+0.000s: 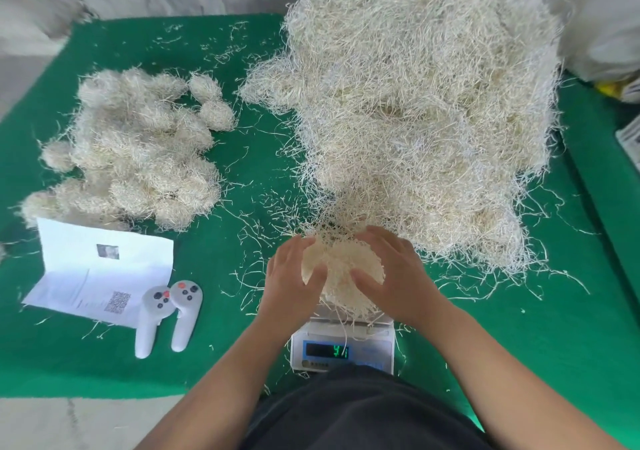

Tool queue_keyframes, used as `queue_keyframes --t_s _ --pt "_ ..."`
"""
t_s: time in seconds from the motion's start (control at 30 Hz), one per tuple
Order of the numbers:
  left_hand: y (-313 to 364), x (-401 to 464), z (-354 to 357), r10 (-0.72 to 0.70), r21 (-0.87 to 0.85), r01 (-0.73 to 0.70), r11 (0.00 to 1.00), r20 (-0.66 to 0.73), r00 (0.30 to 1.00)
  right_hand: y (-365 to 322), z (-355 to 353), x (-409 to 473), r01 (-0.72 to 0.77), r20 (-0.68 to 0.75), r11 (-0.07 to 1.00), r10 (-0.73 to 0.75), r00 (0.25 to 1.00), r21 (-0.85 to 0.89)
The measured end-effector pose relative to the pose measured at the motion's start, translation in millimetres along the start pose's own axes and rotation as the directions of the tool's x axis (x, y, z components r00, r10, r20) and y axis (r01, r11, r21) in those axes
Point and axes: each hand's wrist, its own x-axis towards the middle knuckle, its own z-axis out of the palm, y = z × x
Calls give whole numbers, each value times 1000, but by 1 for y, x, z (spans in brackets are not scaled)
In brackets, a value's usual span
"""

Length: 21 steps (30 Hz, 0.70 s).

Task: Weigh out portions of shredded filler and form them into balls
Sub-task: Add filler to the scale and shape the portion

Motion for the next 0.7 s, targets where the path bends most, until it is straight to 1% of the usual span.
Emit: queue_keyframes --t_s 0.07,0.1,0.17,0.27,0.3,0.37,0.47,0.5,0.57,0.63,0.67,0.7 --pt "2 3 0 15 -19 -16 1000 -35 999 3 -9 11 -32 -129 997 41 991 71" --pt "4 6 -1 35 -20 -36 999 -59 998 5 -14 19 -64 -187 995 76 979 74" --pt "13 12 -3 85 -27 -88 996 -105 991 11 -28 37 -169 -282 984 178 943 57" --pt "32 26 -4 131 -75 -141 987 -129 983 23 -56 66 -323 -369 945 316 874 42" --pt "40 31 -3 148 -78 -159 984 -130 980 25 -64 75 -363 -384 932 340 858 12" --pt "57 41 0 185 -87 -196 977 -120 975 30 -76 91 -414 -376 907 359 854 -74" --pt "84 59 7 181 -186 -186 965 -45 982 38 -86 114 -481 -271 845 418 867 -234" --pt "92 67 9 174 -232 -172 957 -10 985 40 -89 119 -487 -242 835 432 869 -257" --pt "109 84 14 160 -288 -140 947 48 986 42 -91 124 -441 -227 867 393 891 -232" --pt "127 103 18 124 -327 -85 941 100 987 43 -86 122 -301 -277 945 256 926 -132" --pt "136 112 18 79 -382 -19 924 142 987 40 -84 118 -210 -319 974 174 932 -84" --pt "146 122 18 6 -468 89 879 199 980 38 -81 115 -110 -362 992 82 928 -58"
